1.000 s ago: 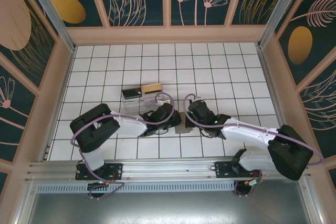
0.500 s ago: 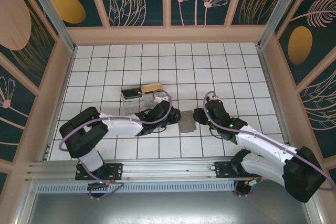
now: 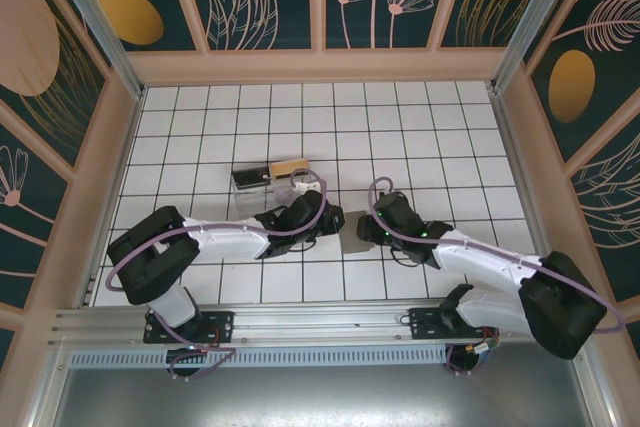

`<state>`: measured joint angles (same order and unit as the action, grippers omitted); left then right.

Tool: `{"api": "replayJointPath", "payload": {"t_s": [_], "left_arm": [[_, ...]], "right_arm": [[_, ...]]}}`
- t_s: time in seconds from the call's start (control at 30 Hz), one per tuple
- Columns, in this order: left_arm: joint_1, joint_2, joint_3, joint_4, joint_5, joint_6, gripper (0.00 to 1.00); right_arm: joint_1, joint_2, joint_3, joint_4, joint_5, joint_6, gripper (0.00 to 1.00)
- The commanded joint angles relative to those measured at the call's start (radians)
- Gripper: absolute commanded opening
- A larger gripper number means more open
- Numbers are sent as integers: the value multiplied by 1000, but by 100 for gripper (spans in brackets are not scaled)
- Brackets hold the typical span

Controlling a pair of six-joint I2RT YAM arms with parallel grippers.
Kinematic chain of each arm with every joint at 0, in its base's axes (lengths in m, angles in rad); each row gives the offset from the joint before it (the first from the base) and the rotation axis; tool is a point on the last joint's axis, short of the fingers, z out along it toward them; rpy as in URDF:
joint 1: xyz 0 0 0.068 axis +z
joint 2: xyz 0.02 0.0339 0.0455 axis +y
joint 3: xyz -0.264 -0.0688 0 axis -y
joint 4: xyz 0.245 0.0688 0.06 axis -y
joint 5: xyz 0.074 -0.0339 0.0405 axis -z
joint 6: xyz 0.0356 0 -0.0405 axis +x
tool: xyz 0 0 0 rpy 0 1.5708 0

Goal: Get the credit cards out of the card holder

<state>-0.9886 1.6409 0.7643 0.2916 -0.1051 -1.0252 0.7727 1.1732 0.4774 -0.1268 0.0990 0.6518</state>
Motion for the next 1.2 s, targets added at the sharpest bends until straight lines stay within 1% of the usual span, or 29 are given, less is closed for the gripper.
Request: {"api": "replayJointPath", "payload": {"t_s": [0.0,0.03,0.1,0.2,0.23,0.27,0.37,0.4,0.43,0.5,0.57,0.67,0.7,0.77,0.9,0.93,0.97,1.07,1.13,1.17], "left_arm": [[-2,-18,-3,-21,-32,13,24],[-2,-22,-3,-24,-34,16,24],[-2,-27,-3,-31,-36,17,24],[-2,-32,-6,-32,-34,17,24],[-2,-33,-8,-30,-34,17,24],[-2,-33,-10,-28,-36,17,24],[-2,-35,-7,-22,-34,20,24],[-2,-35,-6,-24,-34,22,24],[-2,-36,-4,-24,-34,25,24],[-2,-42,10,-42,-39,44,26],[-2,-58,33,-79,-59,80,30],[-2,-105,69,-156,-129,136,59],[-2,-128,76,-174,-148,151,65],[-3,-170,88,-201,-179,175,72],[0,-250,106,-253,-229,203,72],[0,-268,111,-267,-240,209,78],[-1,-290,113,-281,-255,217,89],[-1,-358,105,-306,-299,238,91],[-1,-396,94,-319,-329,247,91],[0,-412,87,-323,-342,253,89]], "right_arm": [[42,69,68,-34,78,33,57],[50,92,82,-42,93,36,57],[54,126,105,-65,123,45,53],[56,140,126,-104,156,47,38],[56,134,128,-117,164,48,32],[55,127,130,-128,173,48,30],[54,100,132,-154,179,49,14],[54,91,132,-161,179,51,4],[54,82,132,-163,176,52,0],[54,53,132,-166,170,56,0],[54,18,131,-150,140,45,0],[54,-40,140,-105,65,20,0],[54,-56,146,-89,37,11,0],[54,-78,161,-66,-5,5,0],[54,-102,184,-22,-80,4,0],[55,-106,185,-5,-121,6,0],[57,-110,185,23,-154,11,0],[62,-107,174,100,-214,33,0],[62,-97,173,119,-210,39,0],[62,-93,171,123,-202,41,0]]}}
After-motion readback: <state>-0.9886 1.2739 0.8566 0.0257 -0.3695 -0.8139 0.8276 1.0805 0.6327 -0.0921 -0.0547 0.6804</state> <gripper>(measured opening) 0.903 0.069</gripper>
